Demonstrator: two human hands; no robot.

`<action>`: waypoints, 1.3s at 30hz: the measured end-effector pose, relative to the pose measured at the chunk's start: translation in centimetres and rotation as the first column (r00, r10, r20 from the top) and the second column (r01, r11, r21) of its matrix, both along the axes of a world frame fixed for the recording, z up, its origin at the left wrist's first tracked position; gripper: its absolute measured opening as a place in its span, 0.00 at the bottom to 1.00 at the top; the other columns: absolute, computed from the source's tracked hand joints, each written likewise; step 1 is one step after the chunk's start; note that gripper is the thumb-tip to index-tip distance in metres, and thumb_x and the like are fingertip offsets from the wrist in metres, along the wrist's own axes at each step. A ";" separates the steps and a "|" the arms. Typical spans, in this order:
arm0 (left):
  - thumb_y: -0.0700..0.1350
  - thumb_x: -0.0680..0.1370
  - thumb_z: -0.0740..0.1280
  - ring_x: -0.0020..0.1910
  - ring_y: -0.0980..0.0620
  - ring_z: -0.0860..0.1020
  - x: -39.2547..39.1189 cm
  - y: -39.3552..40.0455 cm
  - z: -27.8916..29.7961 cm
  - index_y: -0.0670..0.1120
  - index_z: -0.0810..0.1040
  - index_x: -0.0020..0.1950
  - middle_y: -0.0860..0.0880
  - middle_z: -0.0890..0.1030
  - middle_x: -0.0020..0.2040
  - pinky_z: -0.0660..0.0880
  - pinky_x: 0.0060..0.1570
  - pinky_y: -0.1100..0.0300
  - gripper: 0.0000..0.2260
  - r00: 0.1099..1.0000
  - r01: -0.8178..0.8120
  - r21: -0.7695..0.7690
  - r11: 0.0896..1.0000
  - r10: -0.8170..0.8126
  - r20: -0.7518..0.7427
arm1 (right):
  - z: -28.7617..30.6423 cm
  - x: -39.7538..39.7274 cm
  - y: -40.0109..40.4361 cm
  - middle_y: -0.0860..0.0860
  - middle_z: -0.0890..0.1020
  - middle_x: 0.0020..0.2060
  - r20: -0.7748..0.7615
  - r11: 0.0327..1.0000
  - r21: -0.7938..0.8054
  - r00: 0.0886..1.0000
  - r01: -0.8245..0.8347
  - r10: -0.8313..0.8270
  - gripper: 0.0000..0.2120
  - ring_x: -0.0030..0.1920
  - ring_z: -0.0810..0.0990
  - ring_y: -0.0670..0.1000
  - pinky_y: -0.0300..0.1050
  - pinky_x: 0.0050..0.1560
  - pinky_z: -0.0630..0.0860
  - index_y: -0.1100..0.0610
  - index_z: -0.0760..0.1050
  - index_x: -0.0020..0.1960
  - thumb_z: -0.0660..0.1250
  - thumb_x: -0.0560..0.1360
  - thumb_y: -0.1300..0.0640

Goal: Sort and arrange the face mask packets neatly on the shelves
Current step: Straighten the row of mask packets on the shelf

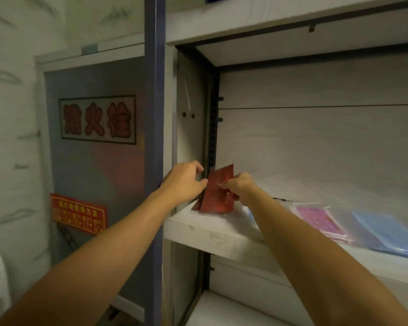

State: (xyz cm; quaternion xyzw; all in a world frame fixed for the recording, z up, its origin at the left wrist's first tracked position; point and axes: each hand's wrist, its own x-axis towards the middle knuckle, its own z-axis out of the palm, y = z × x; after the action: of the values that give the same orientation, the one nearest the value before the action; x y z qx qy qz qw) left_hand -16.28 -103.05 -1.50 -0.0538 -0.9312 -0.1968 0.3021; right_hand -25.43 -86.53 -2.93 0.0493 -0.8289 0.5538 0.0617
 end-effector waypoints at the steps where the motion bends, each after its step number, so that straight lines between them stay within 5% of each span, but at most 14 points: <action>1: 0.53 0.79 0.69 0.57 0.49 0.79 0.1 -0.1 0.0 0.48 0.76 0.68 0.50 0.80 0.63 0.77 0.58 0.54 0.19 1.000 0.004 0.003 1.000 -0.004 0.008 | -0.3 0.0 -0.2 0.56 0.81 0.37 -0.023 0.990 0.136 1.000 0.023 -0.020 0.08 0.32 0.78 0.52 0.43 0.33 0.76 0.58 0.76 0.39 0.74 0.74 0.60; 4: 0.53 0.79 0.69 0.57 0.50 0.79 0.2 -0.3 -0.2 0.48 0.76 0.69 0.50 0.80 0.63 0.77 0.58 0.53 0.19 1.000 0.013 -0.004 1.000 -0.013 0.020 | -0.8 0.2 0.0 0.54 0.80 0.40 -0.084 0.830 0.548 0.994 0.102 -0.067 0.11 0.40 0.79 0.54 0.43 0.39 0.75 0.55 0.76 0.41 0.73 0.73 0.49; 7: 0.52 0.79 0.69 0.57 0.50 0.79 0.2 -0.3 -0.5 0.49 0.76 0.69 0.51 0.79 0.63 0.77 0.58 0.51 0.19 1.000 0.014 -0.022 1.000 -0.013 0.029 | -0.7 1.0 0.3 0.53 0.79 0.43 -0.136 0.705 0.695 0.989 0.142 -0.066 0.14 0.47 0.79 0.56 0.46 0.44 0.75 0.55 0.75 0.45 0.71 0.74 0.45; 13: 0.50 0.79 0.68 0.56 0.48 0.79 -0.5 1.1 -0.3 0.50 0.76 0.68 0.49 0.80 0.61 0.79 0.56 0.49 0.17 0.992 0.051 -0.132 0.990 -0.036 0.118 | 1.7 2.6 2.5 0.54 0.76 0.37 -0.189 0.606 0.780 0.982 0.154 -0.006 0.15 0.44 0.77 0.59 0.46 0.41 0.72 0.58 0.70 0.37 0.69 0.77 0.51; 15: 0.51 0.79 0.68 0.55 0.48 0.79 -0.7 2.3 0.2 0.51 0.76 0.67 0.49 0.79 0.61 0.79 0.54 0.50 0.16 0.983 0.083 -0.201 0.976 -0.047 0.176 | 2.4 3.5 4.1 0.57 0.80 0.44 -0.185 0.551 0.825 0.982 0.130 0.045 0.11 0.51 0.80 0.62 0.48 0.46 0.77 0.62 0.76 0.45 0.68 0.76 0.53; 18: 0.52 0.78 0.67 0.56 0.46 0.78 -0.7 4.9 0.6 0.51 0.77 0.65 0.48 0.78 0.62 0.79 0.55 0.49 0.15 0.975 0.113 -0.287 0.951 -0.051 0.215 | 3.0 5.0 7.3 0.61 0.82 0.57 -0.190 0.466 0.875 0.978 0.129 0.087 0.19 0.58 0.79 0.63 0.55 0.59 0.79 0.64 0.78 0.61 0.68 0.75 0.54; 22: 0.49 0.78 0.66 0.46 0.47 0.80 0.1 8.9 0.3 0.51 0.81 0.59 0.48 0.81 0.54 0.81 0.47 0.52 0.11 0.968 0.175 -0.293 0.940 -0.110 0.226 | 4.0 8.3 11.5 0.57 0.82 0.58 -0.235 0.414 0.892 0.968 0.179 0.088 0.17 0.57 0.79 0.60 0.52 0.60 0.77 0.61 0.78 0.62 0.67 0.77 0.52; 25: 0.50 0.78 0.67 0.48 0.48 0.79 1.0 12.2 0.4 0.51 0.81 0.60 0.50 0.81 0.56 0.79 0.41 0.56 0.11 0.952 0.249 -0.278 0.928 -0.180 0.248 | 4.1 11.4 14.3 0.54 0.82 0.60 -0.234 0.384 0.905 0.968 0.184 0.086 0.17 0.59 0.79 0.58 0.48 0.61 0.76 0.57 0.79 0.65 0.67 0.79 0.51; 30: 0.49 0.76 0.69 0.52 0.49 0.81 2.8 17.9 0.4 0.52 0.83 0.57 0.51 0.83 0.54 0.79 0.57 0.52 0.10 0.915 0.362 -0.257 0.896 -0.290 0.279 | 3.8 16.2 19.4 0.50 0.83 0.60 -0.179 0.308 0.939 0.983 0.156 0.047 0.14 0.59 0.80 0.55 0.45 0.62 0.74 0.53 0.83 0.61 0.67 0.79 0.49; 39: 0.51 0.74 0.68 0.51 0.49 0.80 9.3 27.8 -0.4 0.55 0.83 0.53 0.53 0.82 0.53 0.80 0.55 0.50 0.09 0.867 0.478 -0.258 0.840 -0.403 0.294 | 2.8 24.7 29.8 0.52 0.81 0.58 -0.185 0.354 0.913 0.979 0.203 -0.086 0.14 0.52 0.73 0.51 0.47 0.58 0.75 0.53 0.80 0.62 0.68 0.79 0.50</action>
State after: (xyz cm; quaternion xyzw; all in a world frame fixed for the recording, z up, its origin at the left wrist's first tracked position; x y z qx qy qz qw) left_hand -6.96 -75.29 -1.86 -0.2934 -0.9410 -0.1116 0.1266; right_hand -0.71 -56.71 -0.12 0.0311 -0.9927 -0.0186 0.1151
